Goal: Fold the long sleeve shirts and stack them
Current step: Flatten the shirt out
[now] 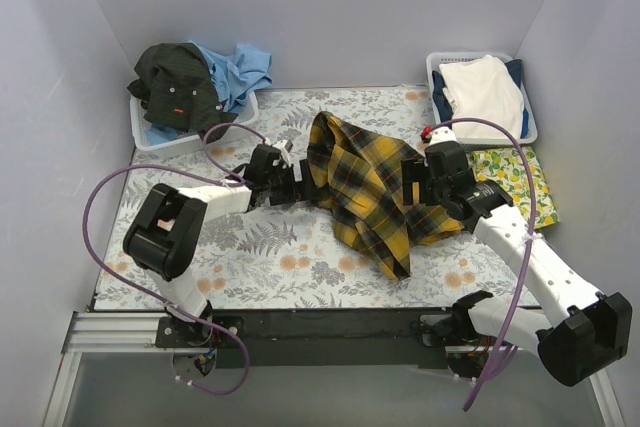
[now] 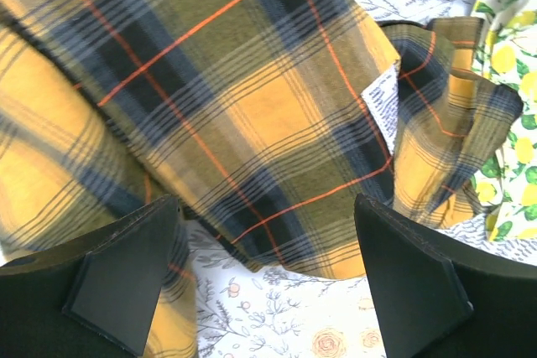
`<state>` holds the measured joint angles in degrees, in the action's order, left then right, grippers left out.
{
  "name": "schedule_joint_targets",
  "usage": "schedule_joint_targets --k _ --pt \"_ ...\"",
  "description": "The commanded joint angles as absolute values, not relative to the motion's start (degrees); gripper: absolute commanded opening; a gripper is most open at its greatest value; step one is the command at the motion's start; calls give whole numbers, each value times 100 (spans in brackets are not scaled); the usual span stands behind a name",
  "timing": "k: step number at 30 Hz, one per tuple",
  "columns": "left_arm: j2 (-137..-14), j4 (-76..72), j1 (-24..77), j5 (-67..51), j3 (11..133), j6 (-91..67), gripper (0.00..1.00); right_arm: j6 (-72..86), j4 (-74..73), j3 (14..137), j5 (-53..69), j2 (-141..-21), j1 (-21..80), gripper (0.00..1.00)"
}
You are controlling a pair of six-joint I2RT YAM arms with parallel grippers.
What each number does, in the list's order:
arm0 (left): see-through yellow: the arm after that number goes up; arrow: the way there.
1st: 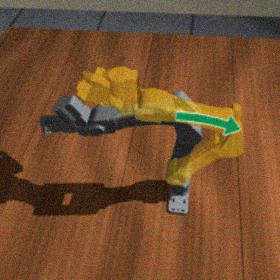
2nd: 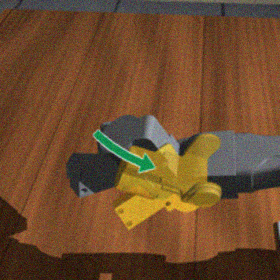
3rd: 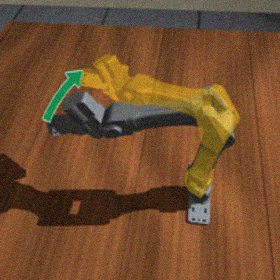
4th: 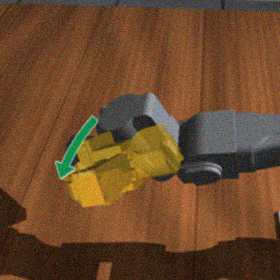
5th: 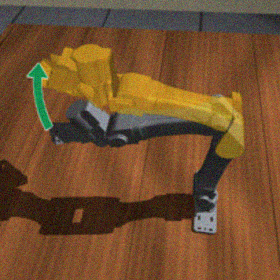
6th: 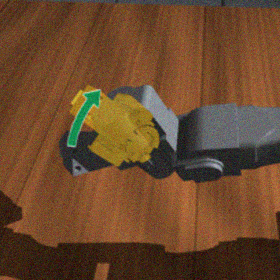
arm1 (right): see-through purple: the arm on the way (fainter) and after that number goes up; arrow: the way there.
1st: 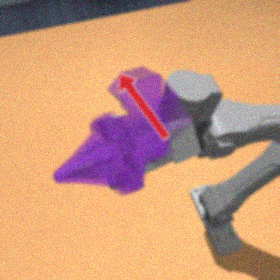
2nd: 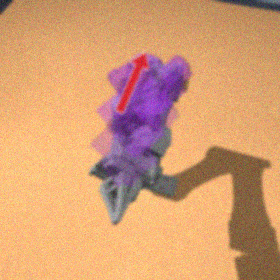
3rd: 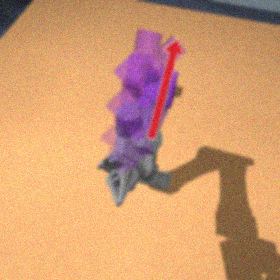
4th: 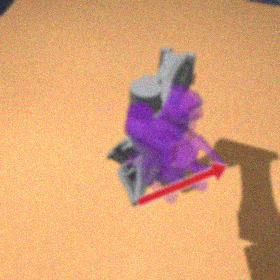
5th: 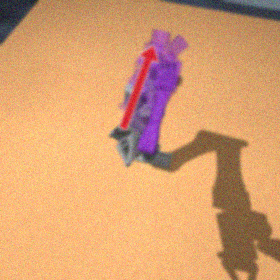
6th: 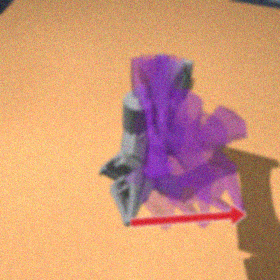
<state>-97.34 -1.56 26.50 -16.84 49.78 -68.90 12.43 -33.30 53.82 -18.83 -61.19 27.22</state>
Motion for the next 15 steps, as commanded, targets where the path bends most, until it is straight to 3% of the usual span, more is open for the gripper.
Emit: schedule_joint_targets --k 1,4,6,8,9,10,15 --pt "-10273 -851 2768 -1345 5449 -6970 87 1257 -3033 5423 -2311 -6258 2576 93" --pt "-10713 -940 2821 -1222 5835 -6970 82 1213 -2761 5370 -2250 -6284 2391 93" --pt "-10993 -879 2813 -1134 6176 -6970 70 1178 -2655 5309 -2066 -6380 2181 93" --pt "-11118 -713 2812 -1012 6397 -6909 28 1073 -2514 5309 -1821 -6486 2057 93" --pt "-11144 -590 2812 -872 6529 -6873 11 1020 -2488 5352 -1698 -6582 1978 93" --pt "-11110 -319 2821 -705 6730 -6864 0 933 -2479 5405 -1574 -6618 1969 93" --pt "-10530 587 2804 841 7320 -6277 0 467 -2540 5432 -266 -6619 1969 89"
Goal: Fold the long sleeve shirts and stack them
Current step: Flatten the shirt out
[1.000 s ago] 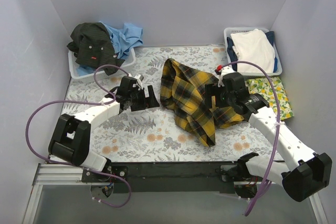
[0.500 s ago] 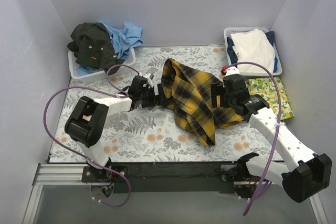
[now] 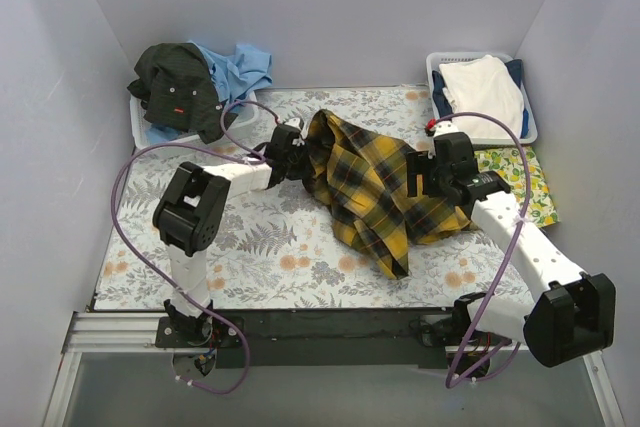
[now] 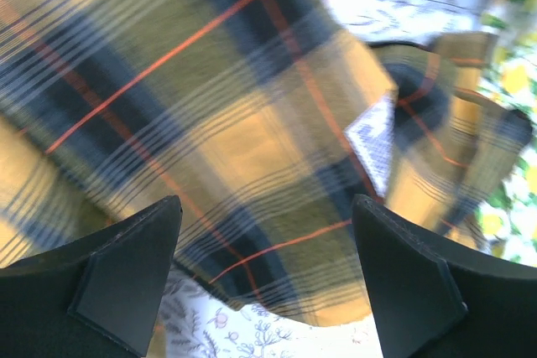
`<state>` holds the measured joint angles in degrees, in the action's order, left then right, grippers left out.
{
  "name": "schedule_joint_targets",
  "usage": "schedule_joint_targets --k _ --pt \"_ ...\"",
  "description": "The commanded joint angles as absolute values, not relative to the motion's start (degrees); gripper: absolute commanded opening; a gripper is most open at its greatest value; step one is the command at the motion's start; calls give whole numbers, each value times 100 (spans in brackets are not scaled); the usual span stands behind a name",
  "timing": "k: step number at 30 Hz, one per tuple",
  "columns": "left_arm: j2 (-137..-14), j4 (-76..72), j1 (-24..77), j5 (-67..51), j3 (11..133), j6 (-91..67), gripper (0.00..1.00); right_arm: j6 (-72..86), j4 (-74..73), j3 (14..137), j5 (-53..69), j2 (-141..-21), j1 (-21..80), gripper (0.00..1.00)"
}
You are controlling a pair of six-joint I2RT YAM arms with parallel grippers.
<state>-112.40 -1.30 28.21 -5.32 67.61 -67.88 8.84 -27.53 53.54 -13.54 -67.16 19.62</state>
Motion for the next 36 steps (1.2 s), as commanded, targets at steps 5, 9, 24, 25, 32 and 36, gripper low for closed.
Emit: schedule_joint_targets --k 5,9,24,25,32,36 --pt "-9784 1283 2637 1423 7970 -5723 0 527 -2759 4923 351 -6346 2021 84" --pt "-9283 1406 2593 1687 8077 -5494 0 580 -2830 4518 536 -6126 2240 83" --pt "-8042 1995 2593 2716 8138 -5291 0 1897 -3085 4087 -1466 -6828 2522 74" --pt "-8042 2030 2593 2707 8173 -5300 0 1994 -3207 4174 -1650 -6899 2522 72" --pt "-8060 2118 2584 2733 8306 -5238 0 2259 -3393 4456 -2216 -7199 2522 60" --pt "-8086 2136 2575 2733 8367 -5194 0 2049 -3191 4369 -2057 -6655 2522 65"
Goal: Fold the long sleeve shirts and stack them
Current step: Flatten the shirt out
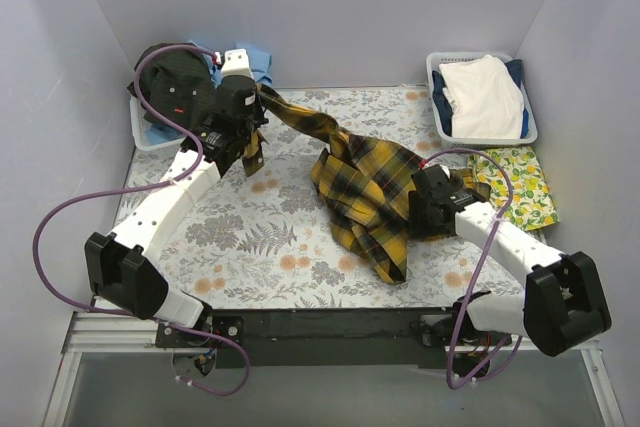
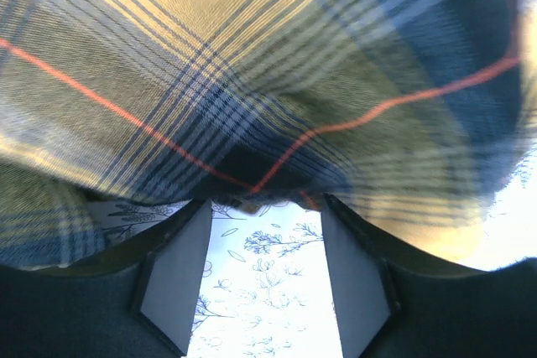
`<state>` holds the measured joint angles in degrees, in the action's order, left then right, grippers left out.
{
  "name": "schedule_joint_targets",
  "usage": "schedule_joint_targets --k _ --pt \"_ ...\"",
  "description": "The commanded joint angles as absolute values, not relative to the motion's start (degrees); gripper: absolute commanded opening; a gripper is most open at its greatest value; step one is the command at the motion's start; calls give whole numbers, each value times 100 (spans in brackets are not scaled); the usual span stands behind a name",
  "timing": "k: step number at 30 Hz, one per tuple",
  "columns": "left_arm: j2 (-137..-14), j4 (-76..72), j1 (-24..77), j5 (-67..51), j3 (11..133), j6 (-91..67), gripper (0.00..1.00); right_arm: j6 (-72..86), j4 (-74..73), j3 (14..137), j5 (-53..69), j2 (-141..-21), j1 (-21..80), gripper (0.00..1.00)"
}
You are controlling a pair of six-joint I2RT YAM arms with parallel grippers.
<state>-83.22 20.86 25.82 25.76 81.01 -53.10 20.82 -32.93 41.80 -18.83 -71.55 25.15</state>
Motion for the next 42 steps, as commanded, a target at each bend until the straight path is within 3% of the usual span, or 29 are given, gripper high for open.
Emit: schedule_joint_targets --k 1,10,13,16,20,27,32,42 --pt "-8095 2144 2575 2725 8376 -5194 0 1996 -3130 4351 -2004 -6627 2522 67" --pt "-8068 2188 2540 2690 8718 -5142 0 1889 -2988 4403 -1371 -7830 2522 70" --pt "-8086 2285 2522 2698 8929 -5150 0 2030 -3041 4526 -1424 -8226 2522 63" --pt "-8068 2355 2496 2707 9123 -5185 0 2162 -3155 4614 -1581 -8376 2522 49" --pt "-8051 2417 2444 2733 9351 -5186 0 2328 -3462 4833 -2029 -8167 2522 2" --pt "-8077 2286 2294 2830 10281 -5115 0 2558 -3639 5438 -2820 -6638 2514 1" --pt "-8086 1873 2268 2900 11213 -4957 0 1778 -2702 6343 -3138 -5539 2514 1" --pt "-7208 396 2268 2575 12383 -4421 0 484 -1231 8638 -1294 -5134 2505 1"
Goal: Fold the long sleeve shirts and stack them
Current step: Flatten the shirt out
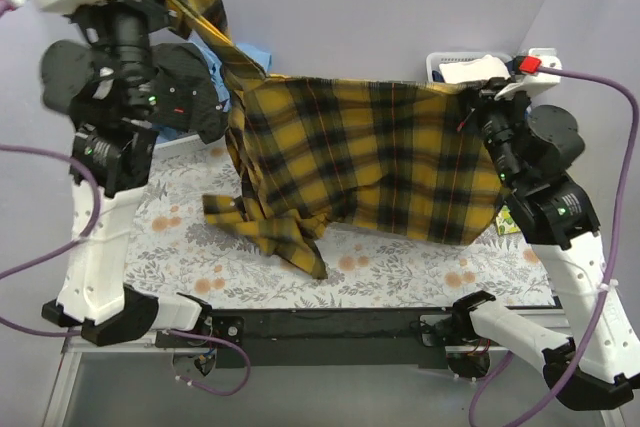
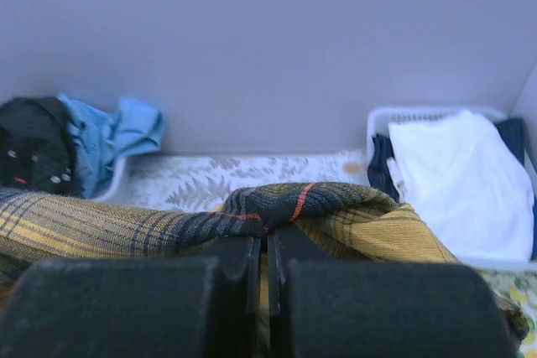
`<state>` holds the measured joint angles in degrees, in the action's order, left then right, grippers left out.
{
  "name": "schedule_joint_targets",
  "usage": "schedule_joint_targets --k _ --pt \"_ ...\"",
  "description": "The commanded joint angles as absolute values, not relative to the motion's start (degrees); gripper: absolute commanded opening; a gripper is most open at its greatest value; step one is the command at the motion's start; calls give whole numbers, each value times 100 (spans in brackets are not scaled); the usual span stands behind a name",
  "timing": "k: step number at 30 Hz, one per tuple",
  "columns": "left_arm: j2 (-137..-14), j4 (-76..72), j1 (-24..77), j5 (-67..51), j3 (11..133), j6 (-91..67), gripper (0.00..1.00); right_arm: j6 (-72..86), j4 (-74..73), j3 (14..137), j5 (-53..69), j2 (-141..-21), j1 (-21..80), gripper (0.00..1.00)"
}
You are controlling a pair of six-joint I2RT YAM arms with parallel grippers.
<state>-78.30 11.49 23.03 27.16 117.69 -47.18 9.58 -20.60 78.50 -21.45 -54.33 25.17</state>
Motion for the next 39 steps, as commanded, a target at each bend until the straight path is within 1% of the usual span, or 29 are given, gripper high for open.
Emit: schedule_joint_targets --k 1,6,9,12,17,20,22,27,28,30,31,32,34,36,37,38,39 --pt "-7042 378 2268 2549 12392 -4360 0 466 -1230 8709 -1118 -5046 2514 1" --pt "-6400 80 2276 2636 12393 -3929 0 501 -1116 8938 -397 -4580 2514 1" --pt "-6311 -130 2276 2707 12559 -3640 0 641 -985 8956 243 -4387 2514 1" --pt "-6275 -228 2268 2690 12691 -3446 0 764 -879 8912 544 -4246 2514 1" --pt "-6407 -580 2268 2768 12577 -3112 0 896 -791 8745 414 -4166 2514 1" --pt "-6784 -641 2268 2953 12472 -2866 0 931 -791 8509 36 -4262 2514 1" --pt "-6978 -790 2268 3014 12175 -2647 0 1063 -791 8166 -491 -4333 2514 1" --pt "-7891 -1491 2276 3418 11515 -2093 0 1607 -843 7174 -1719 -4736 2514 1" --pt "-8058 -1668 2276 3462 11374 -1926 0 1748 -835 6824 -1810 -4833 2514 1" --pt "-8646 -1889 2259 3446 11145 -1680 0 1907 -791 6523 -2073 -5272 2514 1" --pt "-8849 -2246 2241 3437 11058 -1600 0 2046 -765 6321 -2187 -5456 2514 1" --pt "-9120 -2346 2189 3410 11031 -1687 0 2152 -773 6276 -2658 -5884 2514 1" --pt "-9990 -2469 2136 3209 11161 -1862 0 2276 -747 6240 -3118 -6343 2505 1" --pt "-10605 -2627 2101 3147 11521 -2090 1 2303 -677 6441 -3522 -7090 2347 1" --pt "-11270 -2732 2092 3051 11696 -2179 2 2320 -633 6547 -3490 -7328 2216 1" --pt "-11563 -2786 2057 3032 11864 -2275 3 2390 -589 6870 -3411 -7843 1963 1" --pt "-11914 -2725 2031 3041 12361 -2476 7 2425 -580 7056 -3306 -8101 1838 1"
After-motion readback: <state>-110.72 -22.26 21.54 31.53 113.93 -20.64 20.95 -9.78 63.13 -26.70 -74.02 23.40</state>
